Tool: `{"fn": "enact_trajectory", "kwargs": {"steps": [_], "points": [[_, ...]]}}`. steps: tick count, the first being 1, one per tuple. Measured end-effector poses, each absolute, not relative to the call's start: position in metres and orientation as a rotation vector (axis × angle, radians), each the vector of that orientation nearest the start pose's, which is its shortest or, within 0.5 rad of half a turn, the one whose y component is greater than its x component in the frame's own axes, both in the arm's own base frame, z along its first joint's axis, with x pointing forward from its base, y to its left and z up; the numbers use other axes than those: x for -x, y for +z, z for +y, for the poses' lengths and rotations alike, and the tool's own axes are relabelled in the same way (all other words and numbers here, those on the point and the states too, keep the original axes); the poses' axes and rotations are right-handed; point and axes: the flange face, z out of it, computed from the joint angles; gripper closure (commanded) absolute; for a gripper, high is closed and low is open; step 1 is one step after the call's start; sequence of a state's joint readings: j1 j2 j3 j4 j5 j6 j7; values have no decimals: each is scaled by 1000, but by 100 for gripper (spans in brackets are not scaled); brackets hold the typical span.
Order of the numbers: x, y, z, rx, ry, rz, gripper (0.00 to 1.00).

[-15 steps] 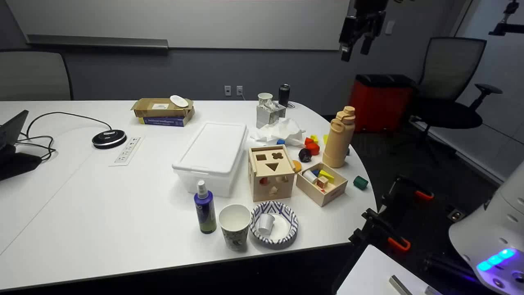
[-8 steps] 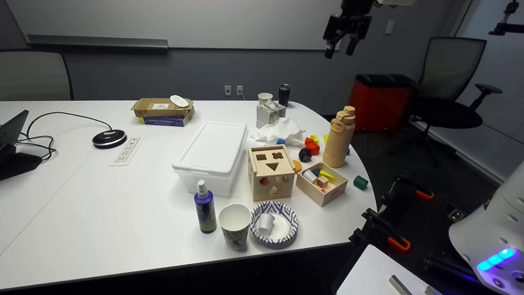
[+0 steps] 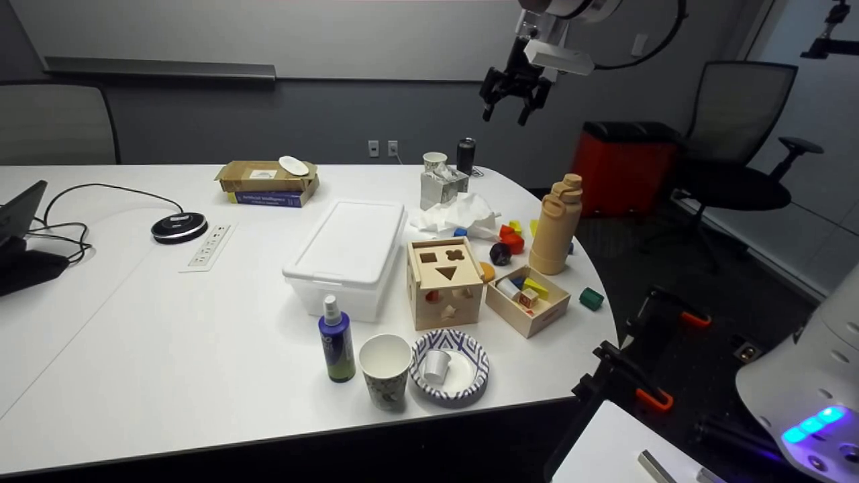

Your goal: Use the napkin to wipe the rim of the paper cup

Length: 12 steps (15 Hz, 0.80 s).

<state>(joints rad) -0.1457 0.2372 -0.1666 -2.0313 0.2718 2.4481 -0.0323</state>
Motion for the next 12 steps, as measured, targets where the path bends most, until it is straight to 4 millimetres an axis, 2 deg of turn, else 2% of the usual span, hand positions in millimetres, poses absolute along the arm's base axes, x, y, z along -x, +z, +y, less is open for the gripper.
{"fn": "enact_trajectory", "kwargs": {"steps": [4, 7, 9, 12], "points": [[-626, 286, -229, 2877, -280, 832, 0], [-654, 231, -258, 2857, -248, 929, 0], [-667, 191, -269, 2849, -219, 979, 0], [-684, 134, -273, 2855, -180, 1028, 0]]}}
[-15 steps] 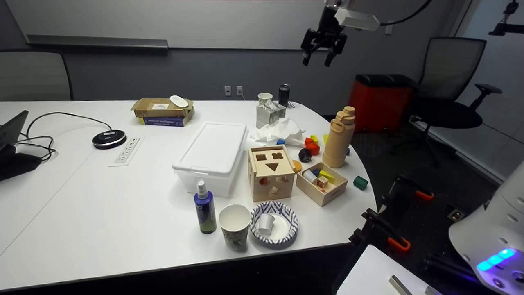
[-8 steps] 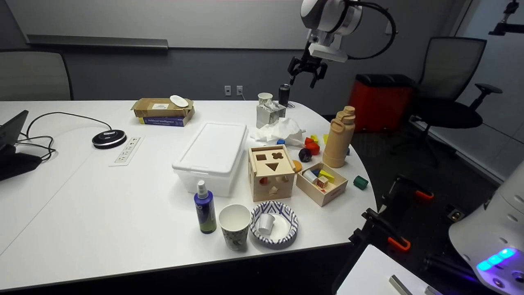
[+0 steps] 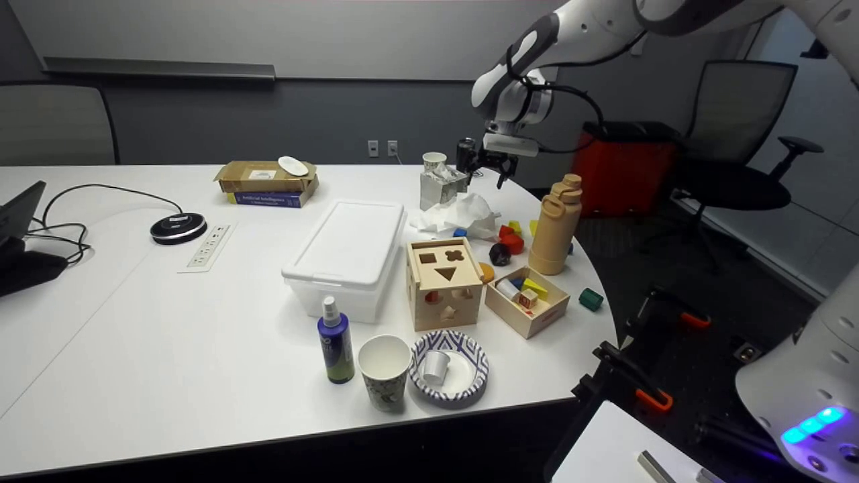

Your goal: Use the napkin to wipe the rim of the paper cup

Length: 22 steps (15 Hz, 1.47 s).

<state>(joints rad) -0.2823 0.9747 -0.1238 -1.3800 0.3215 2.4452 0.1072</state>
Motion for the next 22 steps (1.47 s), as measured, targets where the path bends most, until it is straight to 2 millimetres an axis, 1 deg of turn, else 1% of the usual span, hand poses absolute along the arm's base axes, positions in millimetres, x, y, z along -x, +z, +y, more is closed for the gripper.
{"fn": "enact_trajectory", "kwargs": {"steps": [2, 3, 4, 5, 8, 10, 13, 14, 19, 22], "points": [[-695, 104, -268, 2860, -157, 1042, 0], [-700, 92, -264, 2862, -145, 1048, 25], [-705, 81, -261, 2863, -134, 1054, 28], [-710, 72, -258, 2868, -132, 1059, 34], [-718, 53, -254, 2895, -135, 1058, 59], [-721, 45, -255, 2915, -141, 1049, 73], [-723, 39, -257, 2939, -140, 1032, 97], [-724, 38, -257, 2943, -140, 1027, 100], [-723, 23, -255, 2951, -115, 1017, 100], [-725, 24, -252, 2953, -120, 1009, 100]]}}
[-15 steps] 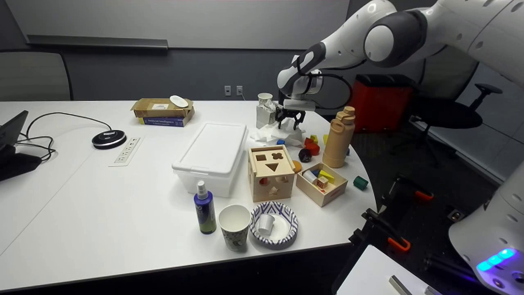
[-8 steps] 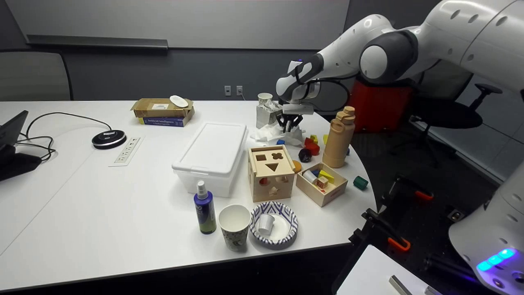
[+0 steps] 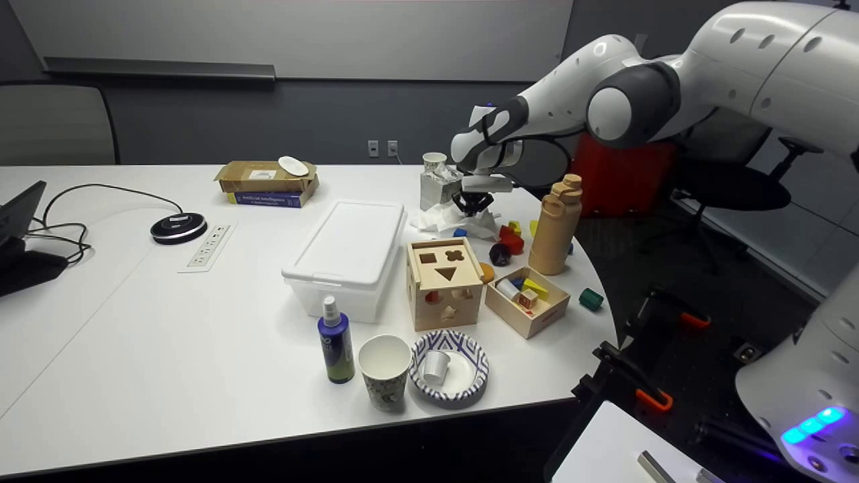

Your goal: Use the napkin to wipe the rim of the paper cup

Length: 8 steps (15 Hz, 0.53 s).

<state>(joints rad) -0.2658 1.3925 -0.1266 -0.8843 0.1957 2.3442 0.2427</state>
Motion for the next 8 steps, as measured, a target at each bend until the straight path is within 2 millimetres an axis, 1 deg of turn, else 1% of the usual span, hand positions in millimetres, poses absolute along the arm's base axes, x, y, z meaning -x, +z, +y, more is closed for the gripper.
{"fn": "enact_trajectory", "kwargs": {"steps": [2, 4, 6, 8], "points": [[-731, 31, -249, 2954, -141, 999, 100], [-738, 46, -246, 2954, -170, 986, 100], [-748, 69, -240, 2954, -191, 970, 100], [-756, 99, -232, 2955, -176, 949, 100]]}}
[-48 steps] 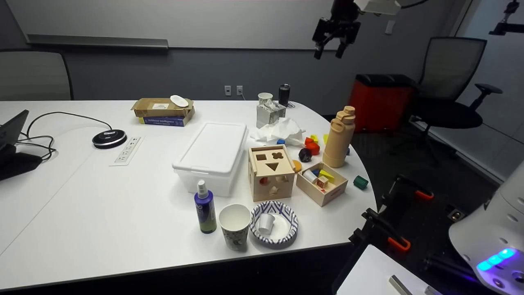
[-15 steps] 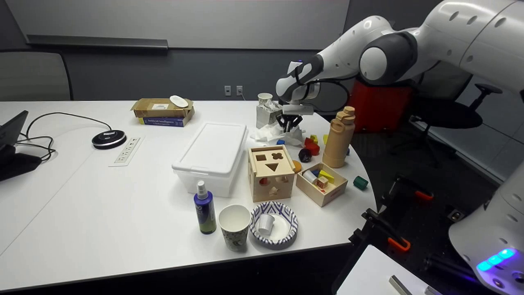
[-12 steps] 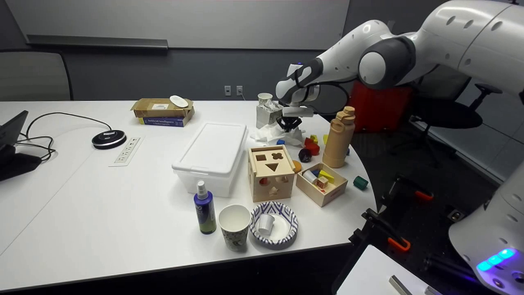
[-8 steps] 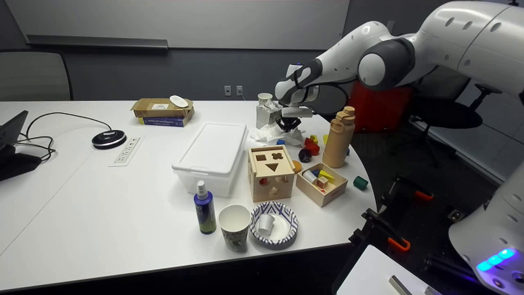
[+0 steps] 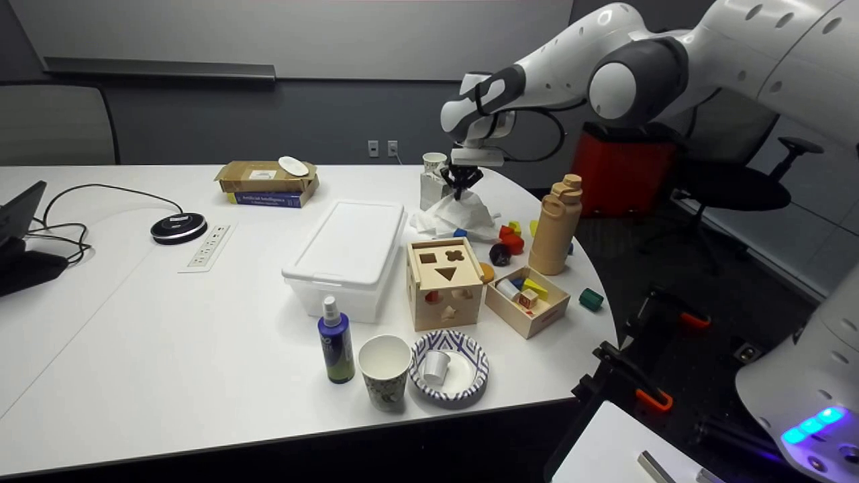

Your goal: Use the napkin to wipe the rim of the paper cup

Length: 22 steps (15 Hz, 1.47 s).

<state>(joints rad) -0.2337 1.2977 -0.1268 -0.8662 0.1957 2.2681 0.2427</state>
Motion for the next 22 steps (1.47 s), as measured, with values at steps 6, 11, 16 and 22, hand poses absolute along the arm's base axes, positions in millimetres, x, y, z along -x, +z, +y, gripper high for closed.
{"fn": "enact_trajectory", "kwargs": {"steps": [6, 11, 16, 22], "points": [[-767, 202, -187, 2959, -87, 822, 100], [-746, 273, -127, 2957, 84, 512, 100], [-692, 309, -70, 2905, 387, 200, 100], [-599, 316, -15, 2814, 796, -119, 100]]}}
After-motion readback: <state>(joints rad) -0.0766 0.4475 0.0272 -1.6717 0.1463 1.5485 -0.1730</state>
